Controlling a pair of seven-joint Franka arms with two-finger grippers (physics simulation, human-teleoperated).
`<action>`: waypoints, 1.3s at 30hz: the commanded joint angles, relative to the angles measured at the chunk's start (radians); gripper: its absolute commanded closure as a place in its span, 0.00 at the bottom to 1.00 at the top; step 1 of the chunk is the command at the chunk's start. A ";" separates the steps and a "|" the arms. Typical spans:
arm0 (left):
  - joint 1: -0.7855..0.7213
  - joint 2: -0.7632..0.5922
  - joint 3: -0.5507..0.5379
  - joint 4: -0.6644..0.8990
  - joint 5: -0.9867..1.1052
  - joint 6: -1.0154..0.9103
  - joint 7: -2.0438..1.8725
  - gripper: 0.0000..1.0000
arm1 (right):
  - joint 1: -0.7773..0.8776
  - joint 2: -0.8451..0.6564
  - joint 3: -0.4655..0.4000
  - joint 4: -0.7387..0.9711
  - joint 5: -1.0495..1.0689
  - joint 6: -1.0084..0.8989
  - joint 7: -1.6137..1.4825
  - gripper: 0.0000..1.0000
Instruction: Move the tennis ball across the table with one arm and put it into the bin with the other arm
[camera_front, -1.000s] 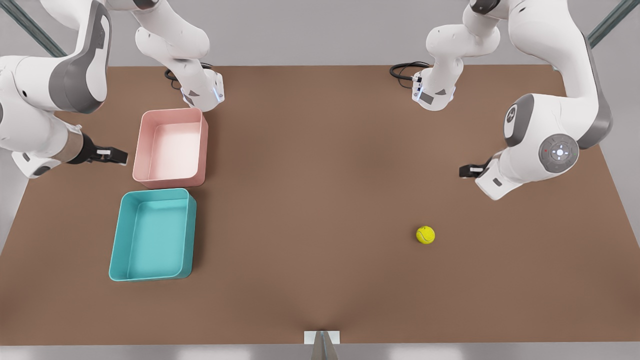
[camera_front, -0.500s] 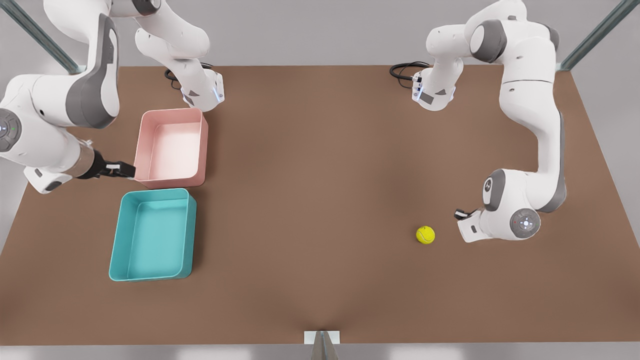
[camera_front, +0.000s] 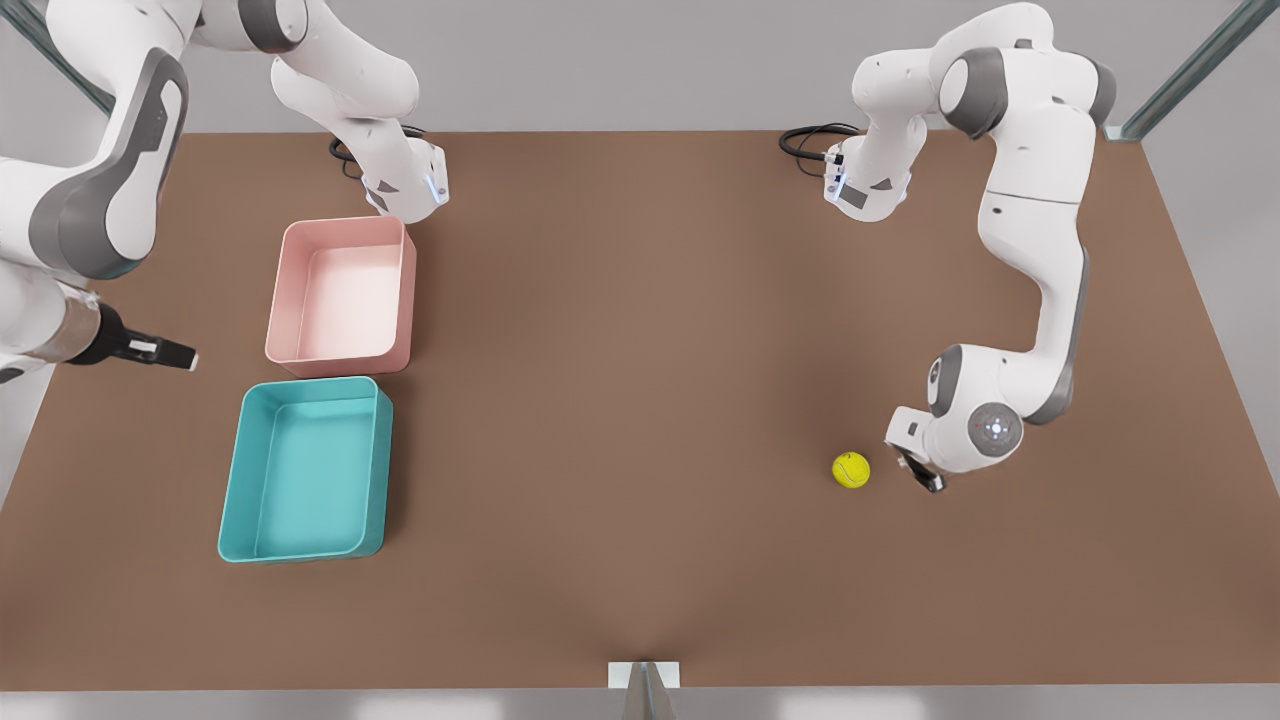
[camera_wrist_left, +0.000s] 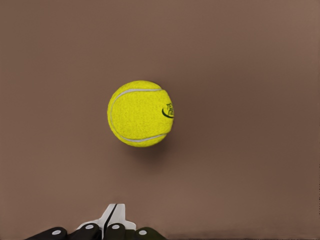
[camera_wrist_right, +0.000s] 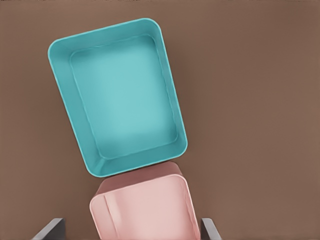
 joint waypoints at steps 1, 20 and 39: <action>-0.002 -0.008 0.000 -0.016 0.034 0.040 0.224 0.79 | 0.001 0.003 -0.001 0.006 0.000 0.000 -0.008 0.00; -0.061 0.065 0.000 0.006 0.062 0.048 0.295 0.79 | 0.003 0.023 0.001 0.011 0.011 0.000 -0.007 0.00; -0.305 -0.271 0.113 0.389 -0.056 -0.775 -0.825 0.71 | 0.003 0.023 0.001 0.011 0.011 0.000 -0.008 0.00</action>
